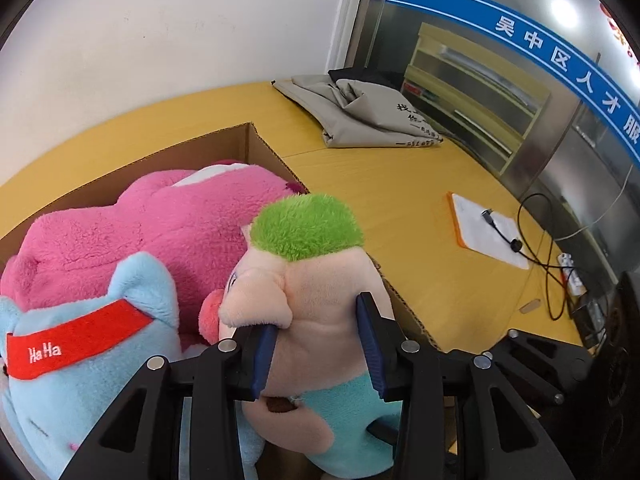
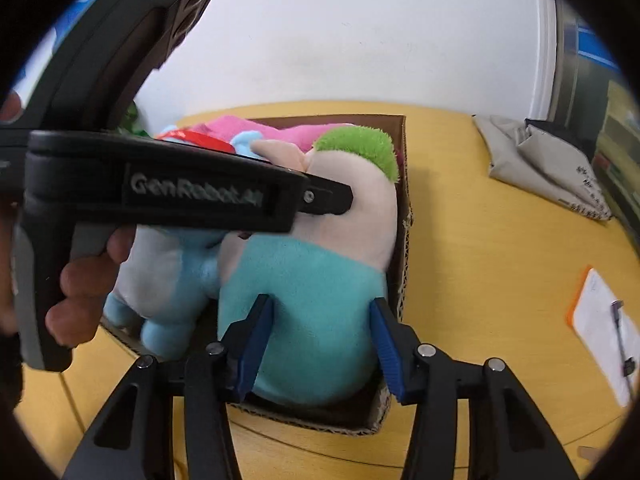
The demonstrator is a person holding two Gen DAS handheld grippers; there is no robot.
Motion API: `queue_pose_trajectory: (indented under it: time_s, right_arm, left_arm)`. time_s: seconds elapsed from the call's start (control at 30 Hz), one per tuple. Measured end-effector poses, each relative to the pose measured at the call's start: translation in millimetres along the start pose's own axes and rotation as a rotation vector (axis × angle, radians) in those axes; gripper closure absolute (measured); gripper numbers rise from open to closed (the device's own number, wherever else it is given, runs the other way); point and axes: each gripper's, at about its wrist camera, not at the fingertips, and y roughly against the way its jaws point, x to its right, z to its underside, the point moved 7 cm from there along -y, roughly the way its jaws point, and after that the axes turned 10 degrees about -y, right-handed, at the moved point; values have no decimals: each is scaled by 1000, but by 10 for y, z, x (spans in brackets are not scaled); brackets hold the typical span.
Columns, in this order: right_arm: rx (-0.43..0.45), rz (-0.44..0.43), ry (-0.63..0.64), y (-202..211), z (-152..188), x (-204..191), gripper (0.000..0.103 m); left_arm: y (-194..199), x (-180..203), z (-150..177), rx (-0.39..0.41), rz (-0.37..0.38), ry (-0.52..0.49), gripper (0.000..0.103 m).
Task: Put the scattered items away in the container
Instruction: 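Carry the pig into the box beside the blue bear and open grippers, then move both grippers to the clear phone case on the table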
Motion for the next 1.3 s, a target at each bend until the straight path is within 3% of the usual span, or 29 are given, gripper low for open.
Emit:
queue_pose_trajectory:
  time_s: [0.1, 0.17, 0.2, 0.27, 0.33, 0.47, 0.67, 0.8, 1.03, 1.3]
  right_arm:
    - [-12, 59, 24, -27, -6, -24, 55]
    - [-31, 49, -14, 1, -3, 4, 55]
    - [-39, 24, -52, 53, 9, 21, 49]
    - [-33, -26, -114, 225, 59, 33, 36]
    - [12, -3, -110, 435, 101, 15, 20]
    - [107, 45, -97, 970, 227, -105, 19]
    - [202, 36, -107, 1354, 288, -359, 19]
    - [245, 83, -62, 1556, 354, -646, 19]
    - [257, 106, 1, 1716, 497, -1010, 19]
    - [256, 139, 10, 1803, 582, -1031, 19]
  left_arm:
    - [21, 23, 9, 3, -25, 7, 61]
    - [179, 89, 11, 23, -66, -21, 57]
    - [318, 121, 21, 37, -85, -31, 54]
    - [618, 149, 97, 69, -93, -23, 33]
    - [960, 138, 254, 128, -95, 5, 29]
    - [1625, 76, 774, 210, -183, 28, 16]
    - [2169, -60, 1720, 206, -227, 204, 14]
    - [2308, -54, 2115, 189, -257, 273, 14]
    - [2359, 96, 2258, 207, -244, 279, 14]
    - [2325, 239, 2212, 217, -197, 267, 14]
